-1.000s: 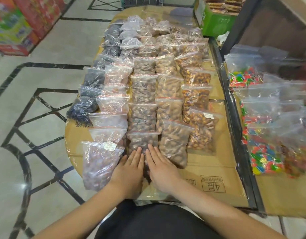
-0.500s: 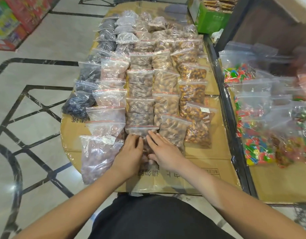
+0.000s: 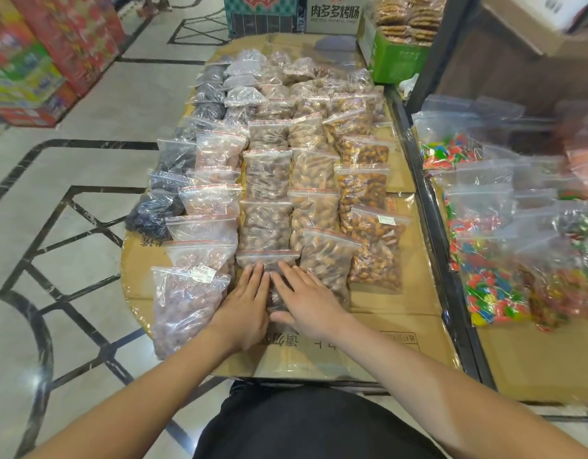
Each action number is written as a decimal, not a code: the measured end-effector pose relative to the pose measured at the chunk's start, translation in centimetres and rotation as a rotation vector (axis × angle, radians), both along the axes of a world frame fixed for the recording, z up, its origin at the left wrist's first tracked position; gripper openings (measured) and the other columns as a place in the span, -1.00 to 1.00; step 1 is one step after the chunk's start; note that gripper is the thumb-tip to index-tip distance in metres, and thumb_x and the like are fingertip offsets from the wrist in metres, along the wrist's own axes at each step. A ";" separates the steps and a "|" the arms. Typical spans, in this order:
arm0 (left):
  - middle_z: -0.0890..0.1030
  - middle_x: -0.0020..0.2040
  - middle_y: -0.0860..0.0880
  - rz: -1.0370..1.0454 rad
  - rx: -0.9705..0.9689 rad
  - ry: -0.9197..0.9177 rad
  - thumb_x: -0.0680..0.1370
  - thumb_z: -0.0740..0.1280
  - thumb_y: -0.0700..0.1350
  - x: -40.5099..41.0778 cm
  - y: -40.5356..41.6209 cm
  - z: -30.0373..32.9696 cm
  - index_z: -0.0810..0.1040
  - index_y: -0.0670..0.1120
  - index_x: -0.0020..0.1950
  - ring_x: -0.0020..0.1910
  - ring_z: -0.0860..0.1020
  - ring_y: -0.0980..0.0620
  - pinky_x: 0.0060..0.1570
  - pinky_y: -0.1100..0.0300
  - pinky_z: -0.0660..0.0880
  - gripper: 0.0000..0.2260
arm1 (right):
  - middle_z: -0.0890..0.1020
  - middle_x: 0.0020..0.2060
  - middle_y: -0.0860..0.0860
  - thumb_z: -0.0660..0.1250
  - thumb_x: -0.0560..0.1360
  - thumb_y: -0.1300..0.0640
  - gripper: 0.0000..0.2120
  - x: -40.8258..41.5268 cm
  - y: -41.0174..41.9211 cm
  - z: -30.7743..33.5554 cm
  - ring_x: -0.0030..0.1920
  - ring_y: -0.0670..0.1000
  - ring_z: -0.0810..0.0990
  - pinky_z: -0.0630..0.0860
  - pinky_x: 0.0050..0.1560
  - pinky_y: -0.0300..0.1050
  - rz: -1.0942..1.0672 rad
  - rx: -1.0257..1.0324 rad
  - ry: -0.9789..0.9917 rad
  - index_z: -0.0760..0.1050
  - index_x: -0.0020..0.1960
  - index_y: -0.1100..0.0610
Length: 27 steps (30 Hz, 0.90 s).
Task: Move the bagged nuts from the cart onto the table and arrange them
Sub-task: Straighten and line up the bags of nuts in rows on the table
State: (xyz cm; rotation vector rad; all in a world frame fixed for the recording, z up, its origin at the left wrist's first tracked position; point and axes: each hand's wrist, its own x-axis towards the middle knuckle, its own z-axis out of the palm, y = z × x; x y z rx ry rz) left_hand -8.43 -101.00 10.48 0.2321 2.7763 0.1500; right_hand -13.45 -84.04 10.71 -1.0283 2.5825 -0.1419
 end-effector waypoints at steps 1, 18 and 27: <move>-0.38 0.56 -0.23 -0.002 -0.065 -0.021 0.71 -0.05 0.02 -0.1 0.3 0.1 -0.30 -0.28 0.59 0.55 -0.39 -0.23 0.51 -0.02 -0.40 -0.37 | -0.15 0.68 0.13 0.14 0.69 -0.18 -0.23 0.4 -0.1 0.0 0.67 0.21 -0.07 -0.11 0.64 0.15 0.006 0.015 0.009 -0.13 0.69 0.15; 0.45 0.41 -0.19 -0.033 -0.046 -0.219 0.60 0.24 -0.07 -5.7 1.1 6.0 0.39 -0.14 0.46 0.33 0.48 -0.18 0.22 -0.01 0.48 -0.57 | 0.18 0.61 0.18 0.32 0.60 0.07 -0.35 -2.0 -0.4 2.3 0.61 0.22 0.15 0.19 0.61 0.13 -0.040 -0.087 0.002 0.21 0.61 0.25; -0.27 0.64 -0.18 -0.068 -0.221 -0.082 0.70 -0.11 0.19 -16.6 -3.8 3.4 -0.26 -0.16 0.64 0.63 -0.17 -0.25 0.58 -0.20 -0.15 -0.33 | -0.38 0.62 0.14 -0.23 0.62 -0.39 -0.14 -3.6 -3.2 1.2 0.63 0.19 -0.37 -0.35 0.60 0.14 -0.084 0.243 -0.131 -0.36 0.65 0.18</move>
